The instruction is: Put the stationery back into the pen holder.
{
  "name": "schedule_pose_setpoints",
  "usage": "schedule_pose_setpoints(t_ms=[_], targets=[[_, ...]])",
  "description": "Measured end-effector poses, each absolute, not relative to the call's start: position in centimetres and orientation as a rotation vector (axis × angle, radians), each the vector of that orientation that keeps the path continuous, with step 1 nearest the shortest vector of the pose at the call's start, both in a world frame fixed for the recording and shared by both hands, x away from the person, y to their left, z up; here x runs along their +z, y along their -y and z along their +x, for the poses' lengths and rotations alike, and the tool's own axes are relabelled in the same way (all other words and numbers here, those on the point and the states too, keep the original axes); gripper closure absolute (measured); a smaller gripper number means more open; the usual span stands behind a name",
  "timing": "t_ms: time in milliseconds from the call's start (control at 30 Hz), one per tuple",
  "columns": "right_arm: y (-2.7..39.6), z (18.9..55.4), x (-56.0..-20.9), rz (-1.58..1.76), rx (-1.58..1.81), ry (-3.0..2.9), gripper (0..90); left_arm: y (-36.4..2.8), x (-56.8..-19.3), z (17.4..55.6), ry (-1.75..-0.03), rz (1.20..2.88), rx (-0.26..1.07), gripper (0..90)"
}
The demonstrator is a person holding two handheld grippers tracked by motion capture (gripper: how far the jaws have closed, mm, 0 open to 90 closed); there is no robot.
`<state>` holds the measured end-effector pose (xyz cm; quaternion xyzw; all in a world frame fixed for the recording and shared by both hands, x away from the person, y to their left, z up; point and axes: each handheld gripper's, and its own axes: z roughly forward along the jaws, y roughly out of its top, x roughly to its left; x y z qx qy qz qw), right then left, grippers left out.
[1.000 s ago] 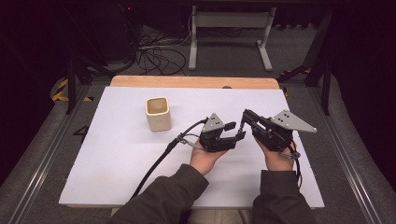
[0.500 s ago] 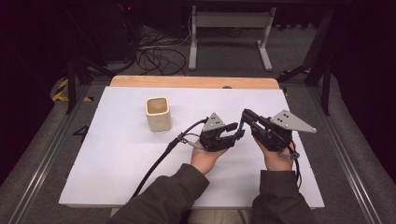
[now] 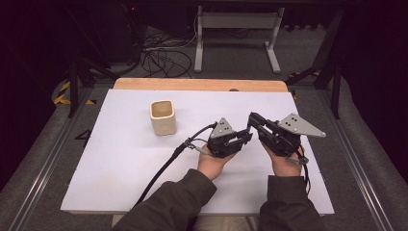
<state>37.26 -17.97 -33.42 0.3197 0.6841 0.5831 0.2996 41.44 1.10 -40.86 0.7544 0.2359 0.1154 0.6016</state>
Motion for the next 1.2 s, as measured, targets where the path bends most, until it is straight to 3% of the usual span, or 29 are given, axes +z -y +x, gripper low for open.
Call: schedule_pose_setpoints(t_ms=[300,600,1000,1200], targets=[[17.9,37.4,-33.4,0.834,1.578,-1.826,78.6,-1.5,-40.5,41.2,-0.533,1.772,0.301,78.7],[18.1,37.3,-33.4,0.817,1.603,-1.822,70.7,-2.2,-40.0,41.3,-0.536,1.778,0.341,78.7],[18.5,37.6,-33.5,0.835,1.644,-1.812,55.5,-3.4,-39.4,41.3,-0.554,1.770,0.377,78.7],[18.5,37.8,-33.7,0.868,1.663,-1.811,41.9,-4.4,-39.2,41.5,-0.574,1.758,0.392,78.7]])
